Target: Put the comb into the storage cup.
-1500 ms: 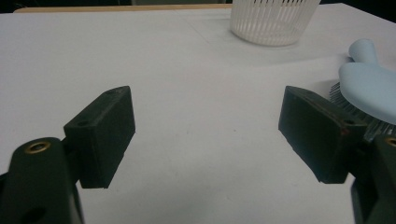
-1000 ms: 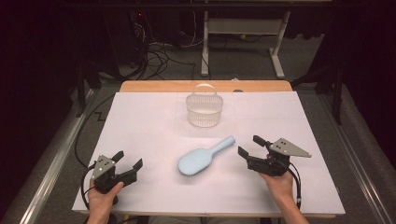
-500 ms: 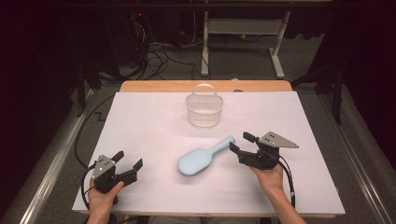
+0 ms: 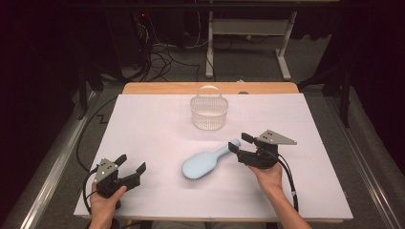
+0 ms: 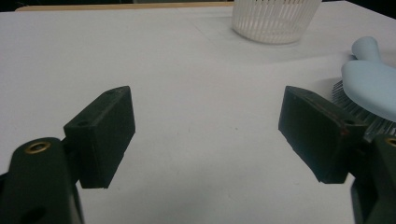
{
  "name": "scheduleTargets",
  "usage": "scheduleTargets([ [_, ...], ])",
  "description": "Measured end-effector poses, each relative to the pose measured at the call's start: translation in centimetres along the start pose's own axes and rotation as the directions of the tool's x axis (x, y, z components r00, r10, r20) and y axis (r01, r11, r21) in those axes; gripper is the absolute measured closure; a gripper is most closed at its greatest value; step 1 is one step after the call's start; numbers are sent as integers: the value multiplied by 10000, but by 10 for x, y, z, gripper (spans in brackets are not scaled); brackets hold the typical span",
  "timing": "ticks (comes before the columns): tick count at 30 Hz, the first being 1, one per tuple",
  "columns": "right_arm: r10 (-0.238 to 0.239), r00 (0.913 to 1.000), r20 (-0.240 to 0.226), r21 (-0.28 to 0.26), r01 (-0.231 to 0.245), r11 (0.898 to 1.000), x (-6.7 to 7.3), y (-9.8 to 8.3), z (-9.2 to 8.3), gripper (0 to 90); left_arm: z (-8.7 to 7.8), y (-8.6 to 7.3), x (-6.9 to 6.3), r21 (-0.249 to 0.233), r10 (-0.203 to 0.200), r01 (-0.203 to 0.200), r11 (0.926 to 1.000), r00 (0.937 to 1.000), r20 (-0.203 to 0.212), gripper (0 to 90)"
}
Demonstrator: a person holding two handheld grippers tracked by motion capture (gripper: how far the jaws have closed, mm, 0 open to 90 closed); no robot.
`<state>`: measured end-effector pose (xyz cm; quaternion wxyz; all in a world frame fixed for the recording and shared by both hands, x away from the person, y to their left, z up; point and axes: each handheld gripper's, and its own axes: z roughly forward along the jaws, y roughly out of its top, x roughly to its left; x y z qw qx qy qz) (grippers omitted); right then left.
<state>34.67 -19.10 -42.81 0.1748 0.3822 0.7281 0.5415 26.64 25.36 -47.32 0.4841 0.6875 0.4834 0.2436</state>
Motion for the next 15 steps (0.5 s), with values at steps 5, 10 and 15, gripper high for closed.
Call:
scheduleTargets([
  [5, -53, 9999, -94, 175, 55, 9998, 2, 3, 6, 352, 0, 0, 0, -8, 2, -2, 10000, 10000, -3, 197],
  [10, -71, 9998, -205, 481, 80, 9988, 3, 8, 13, 387, 0, 0, 0, -49, -17, 17, 10000, 10000, 26, 196],
  [15, -69, 9995, -315, 1014, 101, 9948, 4, 13, 21, 421, -1, 0, 0, -58, -14, 14, 10000, 10000, 24, 197],
])
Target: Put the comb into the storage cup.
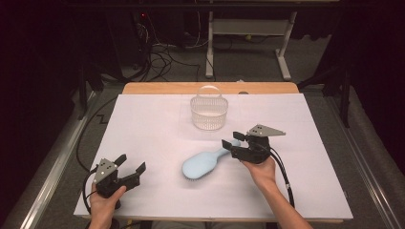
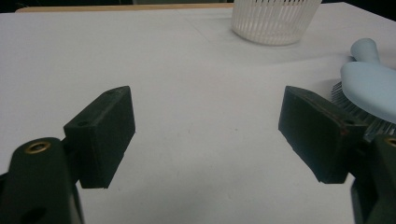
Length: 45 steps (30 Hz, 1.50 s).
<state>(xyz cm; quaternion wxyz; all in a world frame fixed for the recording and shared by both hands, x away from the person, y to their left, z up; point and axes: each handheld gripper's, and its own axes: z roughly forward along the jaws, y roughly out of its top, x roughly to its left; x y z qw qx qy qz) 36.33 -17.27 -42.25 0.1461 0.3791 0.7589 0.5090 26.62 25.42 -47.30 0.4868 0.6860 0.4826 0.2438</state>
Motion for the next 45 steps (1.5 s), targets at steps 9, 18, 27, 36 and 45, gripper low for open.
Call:
scheduleTargets([
  [9, -229, 9997, 3, 1752, 225, 9843, 0, 15, 15, 549, -1, 0, 0, 5, 58, -58, 10000, 10000, -70, 195],
  [18, -917, 9958, 78, 3506, 831, 9328, 1, 27, 30, 750, 0, 0, 0, 9, 46, -46, 10000, 10000, -47, 195],
  [27, -1146, 9932, 221, 4406, 932, 8928, -5, 33, 42, 879, 0, 0, -1, 39, 61, -61, 10000, 10000, -53, 195],
  [36, -1649, 9842, 637, 5252, 1075, 8442, -6, 37, 56, 900, 0, 0, -1, 19, -66, 66, 10000, 10000, -62, 191],
  [45, -1622, 9834, 818, 5741, 866, 8142, -14, 37, 68, 900, -3, 0, 1, -75, -178, 177, 9998, 9998, -97, 191],
])
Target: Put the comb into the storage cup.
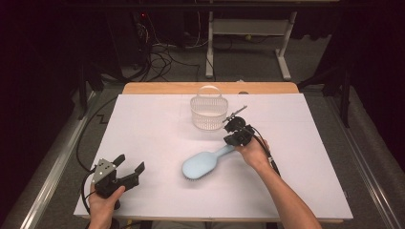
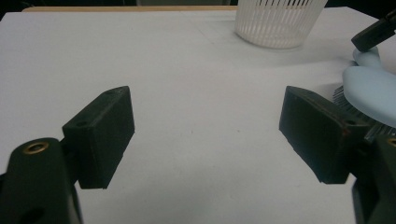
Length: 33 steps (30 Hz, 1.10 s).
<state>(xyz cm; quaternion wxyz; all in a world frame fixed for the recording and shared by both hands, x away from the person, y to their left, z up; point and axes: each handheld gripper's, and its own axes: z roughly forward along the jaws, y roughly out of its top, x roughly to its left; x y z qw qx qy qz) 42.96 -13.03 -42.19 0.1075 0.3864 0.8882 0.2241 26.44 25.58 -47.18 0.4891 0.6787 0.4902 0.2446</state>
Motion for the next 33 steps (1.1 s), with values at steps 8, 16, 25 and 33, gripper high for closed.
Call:
scheduleTargets([
  [8, 69, 10000, -12, 155, -69, 9999, 1, 0, 2, 900, 2, -1, -1, 135, 93, -93, 9999, 10000, 9, 192],
  [16, 267, 9996, -92, 361, -264, 9990, 3, 0, 4, 900, 0, -2, -1, 77, -122, 120, 9999, 9996, 256, 192],
  [25, 220, 9997, -122, 532, -213, 9984, 8, -3, 2, 900, 3, -1, -2, 145, 82, -87, 9999, 9995, 312, 192],
  [33, 265, 9994, -240, 502, -253, 9984, 9, -12, -3, 900, 3, -1, -2, 156, 106, -111, 9998, 9996, 270, 191],
])
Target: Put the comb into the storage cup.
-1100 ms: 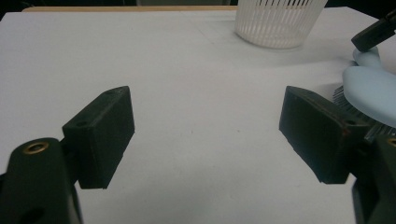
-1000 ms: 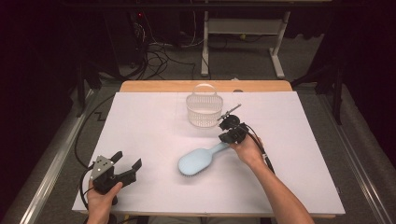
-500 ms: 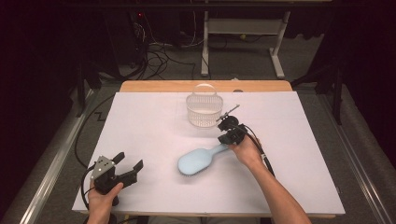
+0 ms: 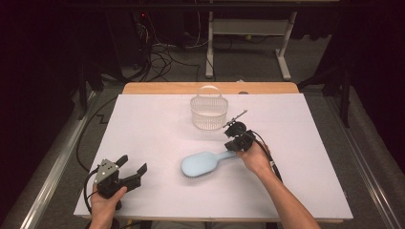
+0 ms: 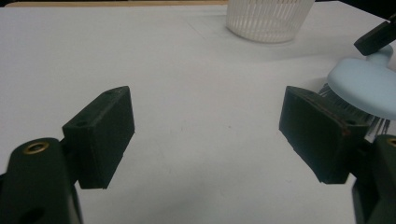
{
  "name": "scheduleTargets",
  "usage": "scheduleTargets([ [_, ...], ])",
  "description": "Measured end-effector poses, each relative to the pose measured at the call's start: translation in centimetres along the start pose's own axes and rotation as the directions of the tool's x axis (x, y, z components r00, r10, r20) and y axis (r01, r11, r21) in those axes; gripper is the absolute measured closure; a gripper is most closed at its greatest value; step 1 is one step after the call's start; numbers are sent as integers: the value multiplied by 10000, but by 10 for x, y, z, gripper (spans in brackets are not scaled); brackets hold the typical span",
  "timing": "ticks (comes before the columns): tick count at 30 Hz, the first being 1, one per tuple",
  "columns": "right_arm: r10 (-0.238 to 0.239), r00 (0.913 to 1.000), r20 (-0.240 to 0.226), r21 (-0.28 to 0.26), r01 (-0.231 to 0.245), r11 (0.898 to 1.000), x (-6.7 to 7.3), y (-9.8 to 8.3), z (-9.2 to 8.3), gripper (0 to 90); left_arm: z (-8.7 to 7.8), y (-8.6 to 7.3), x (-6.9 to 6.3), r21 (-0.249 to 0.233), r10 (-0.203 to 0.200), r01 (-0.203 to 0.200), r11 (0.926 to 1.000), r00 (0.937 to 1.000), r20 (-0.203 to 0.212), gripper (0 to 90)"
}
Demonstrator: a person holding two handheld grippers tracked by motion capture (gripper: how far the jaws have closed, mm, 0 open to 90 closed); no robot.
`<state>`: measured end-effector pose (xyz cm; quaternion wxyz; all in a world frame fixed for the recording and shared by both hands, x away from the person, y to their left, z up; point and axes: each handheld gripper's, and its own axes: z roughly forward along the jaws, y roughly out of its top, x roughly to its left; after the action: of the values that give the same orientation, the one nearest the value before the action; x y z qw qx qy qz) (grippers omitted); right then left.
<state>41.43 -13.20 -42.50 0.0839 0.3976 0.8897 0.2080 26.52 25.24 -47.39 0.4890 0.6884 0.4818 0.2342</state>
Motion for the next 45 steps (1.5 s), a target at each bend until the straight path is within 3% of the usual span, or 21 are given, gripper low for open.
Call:
scheduleTargets([
  [8, -149, 9998, -137, 52, 150, 9999, 0, -11, -4, 900, -1, 0, 0, -23, -6, 6, 10000, 9999, -158, 187],
  [9, 75, 9999, -146, 157, -73, 9998, 2, -12, -5, 900, -1, -1, 0, -25, -6, 5, 10000, 9998, -180, 187],
  [15, -115, 9996, -241, 87, 117, 9999, 3, -19, -6, 900, -2, -1, 0, -12, -5, 4, 10000, 9996, -284, 190],
  [20, -98, 9995, -290, 33, 99, 9999, 4, -23, -8, 900, -2, 1, 2, -48, -333, 332, 9994, 9993, -173, 171],
  [28, -229, 9990, -387, -12, 229, 9997, 8, -32, -11, 900, -3, 1, 1, -37, -287, 286, 9996, 9991, -325, 172],
  [33, -221, 9989, -425, -28, 220, 9998, 10, -37, -12, 900, -2, 0, -1, 62, -146, 148, 9999, 9996, -239, 225],
  [45, -288, 9980, -563, 52, 291, 9996, 17, -47, -15, 900, -2, 1, -1, 101, -43, 45, 9999, 9998, -219, 194],
])
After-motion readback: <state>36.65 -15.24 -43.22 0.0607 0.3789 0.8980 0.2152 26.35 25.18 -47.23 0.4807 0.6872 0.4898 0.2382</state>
